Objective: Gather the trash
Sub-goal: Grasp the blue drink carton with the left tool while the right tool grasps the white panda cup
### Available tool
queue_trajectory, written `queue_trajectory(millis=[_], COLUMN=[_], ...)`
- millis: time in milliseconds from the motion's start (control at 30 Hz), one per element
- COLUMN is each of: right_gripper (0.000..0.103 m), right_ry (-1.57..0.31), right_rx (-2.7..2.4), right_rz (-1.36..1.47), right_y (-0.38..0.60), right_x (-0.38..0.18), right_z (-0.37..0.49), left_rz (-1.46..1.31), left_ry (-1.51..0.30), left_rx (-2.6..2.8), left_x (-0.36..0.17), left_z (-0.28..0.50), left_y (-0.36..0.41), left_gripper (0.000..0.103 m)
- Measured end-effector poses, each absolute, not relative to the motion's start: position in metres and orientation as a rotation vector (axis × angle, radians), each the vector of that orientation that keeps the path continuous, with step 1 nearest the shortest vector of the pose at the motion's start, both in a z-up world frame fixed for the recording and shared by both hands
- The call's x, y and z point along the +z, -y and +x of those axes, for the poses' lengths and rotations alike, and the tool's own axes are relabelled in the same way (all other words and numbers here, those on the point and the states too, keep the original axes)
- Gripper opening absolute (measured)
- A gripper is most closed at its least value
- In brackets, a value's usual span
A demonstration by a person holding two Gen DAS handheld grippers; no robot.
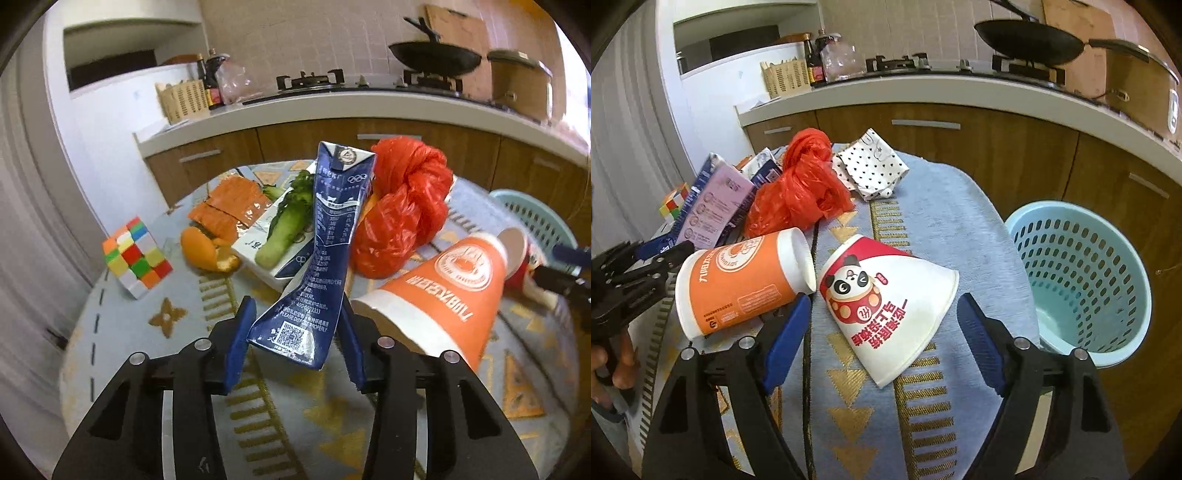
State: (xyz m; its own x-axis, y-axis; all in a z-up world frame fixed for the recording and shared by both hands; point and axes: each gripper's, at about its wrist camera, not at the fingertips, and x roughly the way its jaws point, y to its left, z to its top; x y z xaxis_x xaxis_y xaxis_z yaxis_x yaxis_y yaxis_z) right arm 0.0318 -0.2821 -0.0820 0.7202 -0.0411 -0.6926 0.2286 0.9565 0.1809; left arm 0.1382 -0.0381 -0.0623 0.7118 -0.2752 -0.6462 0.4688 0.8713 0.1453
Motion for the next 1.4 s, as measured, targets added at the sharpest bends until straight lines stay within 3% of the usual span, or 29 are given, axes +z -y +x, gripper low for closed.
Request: queue_trajectory(millis=[200,267,400,467,600,667,967,1267,1400], right_gripper=[0.078,0.084,0.084,0.073,0.073,0.079,0.079,0.056,0.053], right_ry=[-0.791,-0.799,-0.816,-0.826,-0.837,-0.86,-0.843,-0.805,-0.779], right_rx=[-0.105,-0.104,-0.143,-0.172,-0.121,-0.085,-0.049,-0.04,-0.012], right_rz=[0.341,0.362,0.379,0.364,0.329,0.292,0.171,0.14,0.221], right_y=[0.286,0.286,0.29,0.293,0.295,0.296,0.292,0.289,0.305], right_x=[-0.085,-0.084,-0.085,-0.086,-0.085,-0.088,-0.093,-0.078,-0.065], right_z=[0.049,0.056,0.067,0.069,0.063,0.064,0.071,0.05,0.049], left_rz=[0.245,0.244,0.226,0.217,0.205,0.202,0.197,0.123,0.094], left_ry=[-0.655,-0.65,-0.654,-0.655,-0.649,-0.649,-0.627,-0.702,-0.703], left_rx=[-0.448,-0.452,-0.454,-0.451,-0.458,-0.461,-0.457,-0.466,-0.462], left_x=[-0.054,-0.051,-0.049,-0.048,-0.044,-0.043,-0.036,-0.044,-0.041], left_z=[0.133,0.129,0.127,0.126,0.122,0.121,0.112,0.118,0.109], left_y=[0.034,0.036,0.037,0.037,0.036,0.035,0.035,0.026,0.017], left_gripper=[0.04,0.039,0.039,0.039,0.039,0.039,0.039,0.038,0.038])
